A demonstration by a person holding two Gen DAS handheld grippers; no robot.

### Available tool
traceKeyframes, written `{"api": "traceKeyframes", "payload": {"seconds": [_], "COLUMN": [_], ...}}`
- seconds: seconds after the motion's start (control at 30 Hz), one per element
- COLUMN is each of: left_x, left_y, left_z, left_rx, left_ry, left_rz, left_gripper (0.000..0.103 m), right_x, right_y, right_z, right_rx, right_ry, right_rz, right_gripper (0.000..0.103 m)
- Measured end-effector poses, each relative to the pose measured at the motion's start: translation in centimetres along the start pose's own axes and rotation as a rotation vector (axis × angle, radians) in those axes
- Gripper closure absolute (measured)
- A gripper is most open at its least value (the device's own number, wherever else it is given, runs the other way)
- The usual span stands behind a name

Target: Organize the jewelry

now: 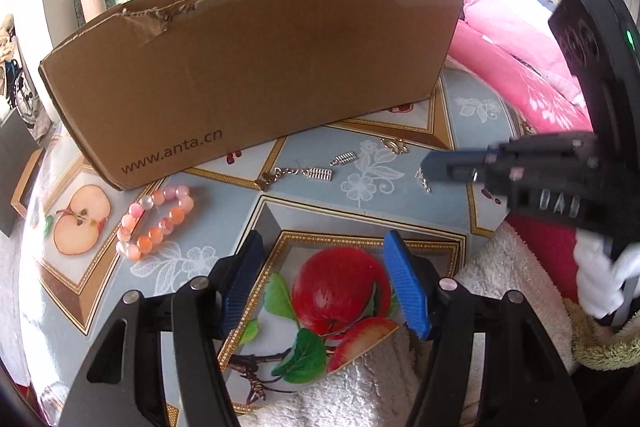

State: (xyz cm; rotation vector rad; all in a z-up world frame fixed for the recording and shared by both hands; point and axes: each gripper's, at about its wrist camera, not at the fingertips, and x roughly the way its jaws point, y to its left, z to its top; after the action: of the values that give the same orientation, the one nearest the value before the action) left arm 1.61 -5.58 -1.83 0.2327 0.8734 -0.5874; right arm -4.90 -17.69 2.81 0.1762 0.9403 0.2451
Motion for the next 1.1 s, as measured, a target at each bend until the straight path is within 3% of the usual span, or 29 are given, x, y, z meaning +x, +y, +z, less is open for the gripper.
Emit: {"api": "traceKeyframes", "payload": {"seconds": [0.23, 0.47, 0.87, 1.1], "left_x": [0.2, 0.6, 3.0, 3.1], "left_y": [-0.4, -1.1, -2.0, -1.7], "left_z": [0.3, 1.8, 4.3, 3.9], "left_rx": [0.013, 0.032, 0.008, -0.018], "left_ry": [-0.011, -0.059, -0.030, 0.005], "left_rz": [-0.007, -0.017, -0.109, -0.086], "left_gripper": [0.042, 0.042, 0.067, 0.069], "right_x": [-1.2, -1.6, -1.2, -1.1], "right_y": [-3.0, -3.4, -3.9, -4.7], "right_z": [1.0, 1.2, 1.0, 1.0], "right_rx": [0.149, 0.188, 0.191, 0.206], "right_ry": [-0.045, -0.061, -0.046, -0.050], "right_rz": [0.095, 0.152, 0.163, 0.174], "right_gripper": [0.103, 0.103, 0.103, 0.103]}}
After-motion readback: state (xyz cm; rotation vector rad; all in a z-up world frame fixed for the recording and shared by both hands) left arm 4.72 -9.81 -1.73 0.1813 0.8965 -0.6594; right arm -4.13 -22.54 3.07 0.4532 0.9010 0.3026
